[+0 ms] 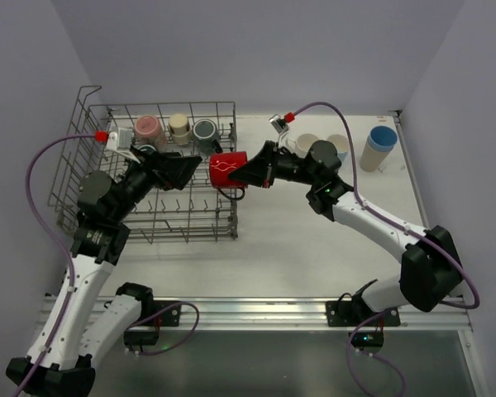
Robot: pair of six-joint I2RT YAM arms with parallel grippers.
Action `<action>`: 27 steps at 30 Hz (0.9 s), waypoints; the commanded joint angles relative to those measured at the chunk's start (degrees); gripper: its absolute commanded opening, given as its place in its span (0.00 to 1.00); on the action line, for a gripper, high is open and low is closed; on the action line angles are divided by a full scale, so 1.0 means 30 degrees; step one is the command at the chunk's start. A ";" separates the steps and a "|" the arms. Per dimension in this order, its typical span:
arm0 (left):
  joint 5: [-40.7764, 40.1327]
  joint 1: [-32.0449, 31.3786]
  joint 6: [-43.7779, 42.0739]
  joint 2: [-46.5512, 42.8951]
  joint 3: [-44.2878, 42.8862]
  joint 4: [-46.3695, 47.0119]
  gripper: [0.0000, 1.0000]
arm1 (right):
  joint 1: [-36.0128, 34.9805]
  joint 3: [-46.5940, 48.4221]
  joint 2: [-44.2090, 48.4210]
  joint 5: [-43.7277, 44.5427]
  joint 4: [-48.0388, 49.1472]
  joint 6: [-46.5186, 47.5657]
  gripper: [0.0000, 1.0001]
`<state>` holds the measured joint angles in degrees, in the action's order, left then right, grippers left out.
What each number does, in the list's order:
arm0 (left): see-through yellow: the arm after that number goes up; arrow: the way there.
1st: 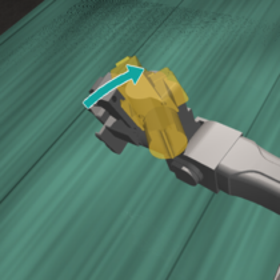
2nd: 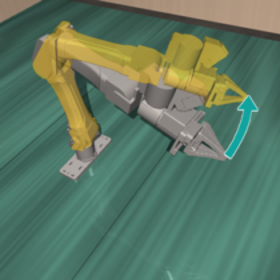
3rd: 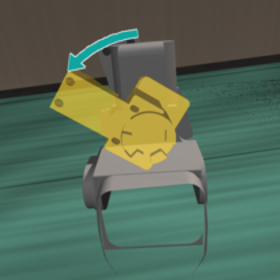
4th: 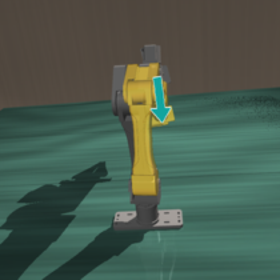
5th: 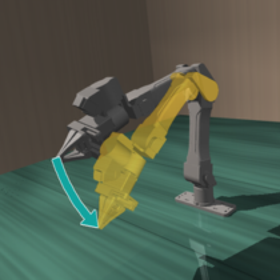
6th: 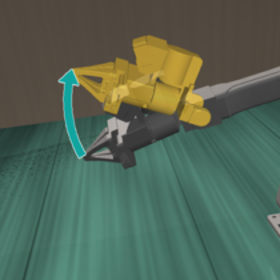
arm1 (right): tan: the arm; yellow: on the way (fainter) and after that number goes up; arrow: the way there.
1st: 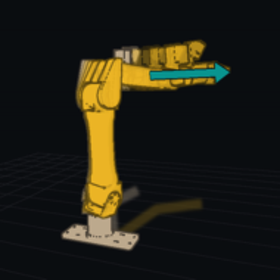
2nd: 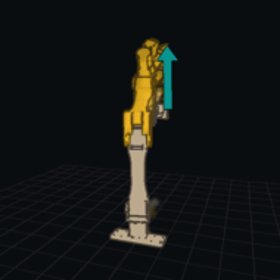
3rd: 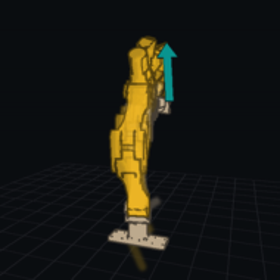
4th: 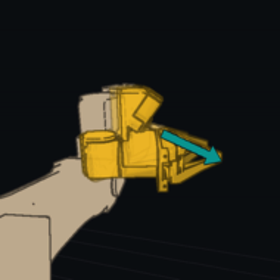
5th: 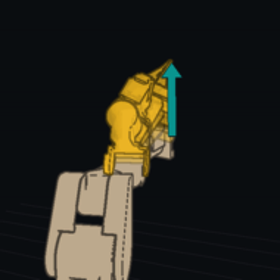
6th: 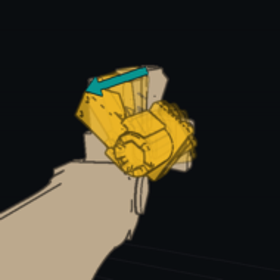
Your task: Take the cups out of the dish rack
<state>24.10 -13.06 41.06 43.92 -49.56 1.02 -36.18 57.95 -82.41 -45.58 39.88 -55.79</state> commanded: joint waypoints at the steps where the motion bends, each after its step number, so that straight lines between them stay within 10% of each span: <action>1: -0.4214 0.0047 -0.4770 -0.1016 -0.1729 -0.4373 1.00 | 0.0605 0.2236 0.1806 0.2033 -0.6365 0.4847 0.00; 11: -0.7945 0.0047 -0.7505 -0.4207 0.1078 -0.5087 1.00 | 0.2481 1.2521 -0.2523 0.7677 -2.4585 1.8144 0.00; 27: -0.9673 -0.0275 -0.7797 -0.4972 0.2194 -0.5231 1.00 | 0.2452 2.4011 -1.4099 1.2705 -2.9319 2.3956 0.00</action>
<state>-2.81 -13.30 19.53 29.04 -42.50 -14.81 -28.56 123.28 -124.36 -9.26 -47.79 10.55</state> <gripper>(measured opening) 0.997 0.114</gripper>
